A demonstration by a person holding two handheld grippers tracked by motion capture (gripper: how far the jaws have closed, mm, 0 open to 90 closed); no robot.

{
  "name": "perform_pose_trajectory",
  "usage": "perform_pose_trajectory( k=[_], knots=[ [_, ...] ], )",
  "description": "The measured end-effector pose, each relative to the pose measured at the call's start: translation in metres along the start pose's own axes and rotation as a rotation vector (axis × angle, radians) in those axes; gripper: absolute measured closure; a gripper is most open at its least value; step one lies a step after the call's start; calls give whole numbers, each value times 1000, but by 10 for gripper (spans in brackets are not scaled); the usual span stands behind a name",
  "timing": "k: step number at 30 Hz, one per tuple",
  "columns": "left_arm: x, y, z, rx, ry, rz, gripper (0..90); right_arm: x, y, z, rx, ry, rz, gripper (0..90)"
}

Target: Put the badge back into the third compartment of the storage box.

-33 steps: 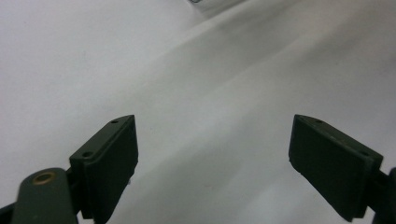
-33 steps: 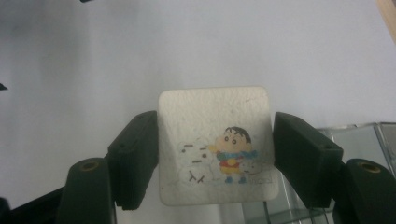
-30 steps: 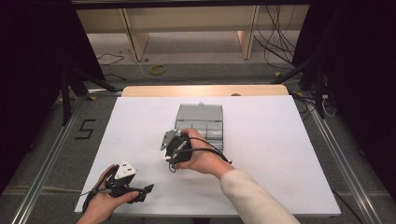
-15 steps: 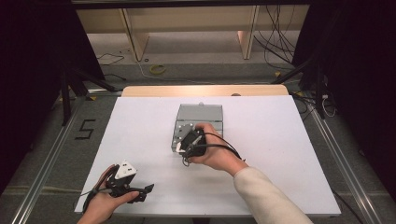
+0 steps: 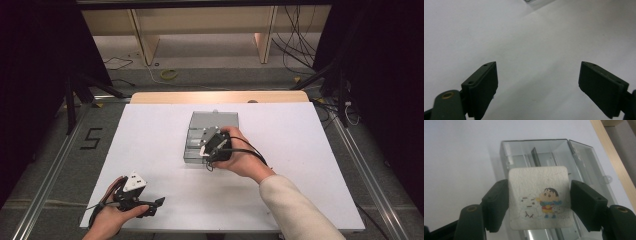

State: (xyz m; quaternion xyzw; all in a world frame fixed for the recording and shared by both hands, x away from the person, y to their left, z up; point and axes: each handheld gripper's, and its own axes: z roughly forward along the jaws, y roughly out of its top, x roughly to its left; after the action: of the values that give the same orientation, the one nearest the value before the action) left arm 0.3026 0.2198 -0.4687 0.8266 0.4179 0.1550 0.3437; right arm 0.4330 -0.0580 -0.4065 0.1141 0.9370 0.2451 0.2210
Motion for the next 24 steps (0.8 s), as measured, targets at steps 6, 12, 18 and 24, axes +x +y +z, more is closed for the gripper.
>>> perform_pose_trajectory(
  k=[6,12,18,24],
  knots=[
    [0,0,0,0,0,-1,154,-7,-6,0,7,-24,-3,338],
    [0,0,0,0,1,0,154,-17,-15,0,40,-62,-23,338],
    [0,0,0,0,1,0,154,-23,-21,1,59,-95,-32,338],
    [0,0,0,-2,2,0,155,-30,-28,5,90,-130,-31,337]
  ],
)
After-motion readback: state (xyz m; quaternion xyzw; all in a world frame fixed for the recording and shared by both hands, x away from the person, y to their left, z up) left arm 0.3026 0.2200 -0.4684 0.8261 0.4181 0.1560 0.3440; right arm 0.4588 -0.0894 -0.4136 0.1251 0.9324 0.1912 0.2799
